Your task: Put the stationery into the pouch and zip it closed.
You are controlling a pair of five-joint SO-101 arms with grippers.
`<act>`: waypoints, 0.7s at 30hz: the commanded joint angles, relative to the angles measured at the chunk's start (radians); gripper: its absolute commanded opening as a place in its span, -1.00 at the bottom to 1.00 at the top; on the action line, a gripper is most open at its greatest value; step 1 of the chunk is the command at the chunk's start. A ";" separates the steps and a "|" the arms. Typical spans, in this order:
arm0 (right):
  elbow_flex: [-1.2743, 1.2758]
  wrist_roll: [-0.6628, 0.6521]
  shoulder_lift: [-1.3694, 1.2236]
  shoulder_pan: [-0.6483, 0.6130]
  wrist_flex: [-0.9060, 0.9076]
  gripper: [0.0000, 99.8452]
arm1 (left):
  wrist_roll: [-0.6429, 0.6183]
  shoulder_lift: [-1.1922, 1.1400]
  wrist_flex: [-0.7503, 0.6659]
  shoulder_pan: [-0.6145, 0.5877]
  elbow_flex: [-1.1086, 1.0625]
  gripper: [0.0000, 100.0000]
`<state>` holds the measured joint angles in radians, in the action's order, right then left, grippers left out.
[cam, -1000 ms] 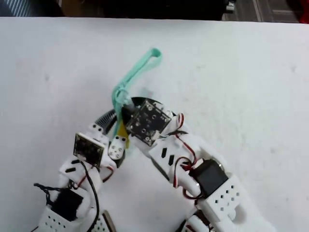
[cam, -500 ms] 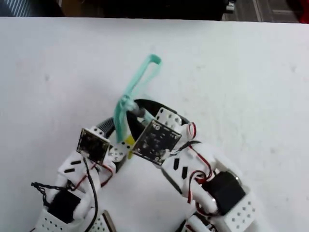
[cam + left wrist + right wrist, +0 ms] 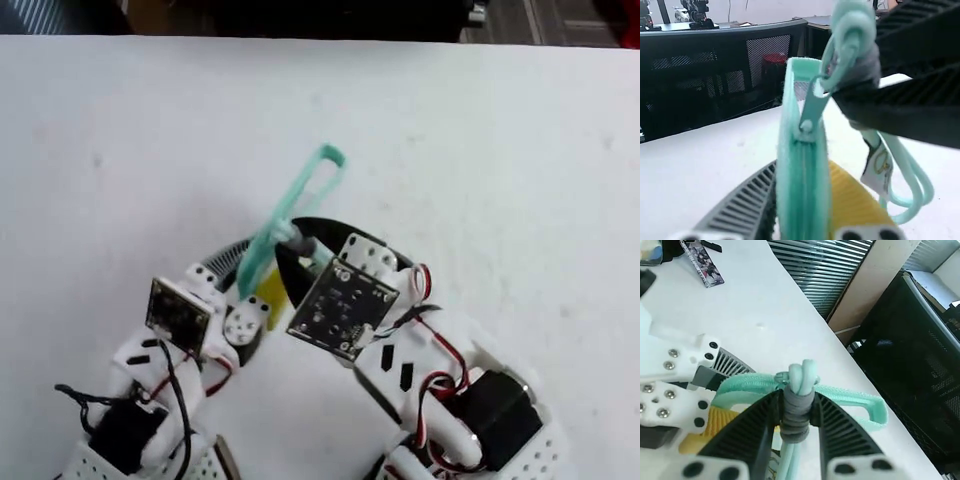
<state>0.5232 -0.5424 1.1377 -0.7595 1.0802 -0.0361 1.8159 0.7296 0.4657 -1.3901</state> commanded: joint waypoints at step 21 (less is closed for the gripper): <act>-0.347 -0.051 -0.352 0.163 0.071 -0.96 | 0.031 0.004 0.057 0.016 0.048 -0.95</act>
<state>0.2639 -0.5838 0.8216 -0.6153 1.1354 -0.0146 1.8251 0.7772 0.4703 -1.3809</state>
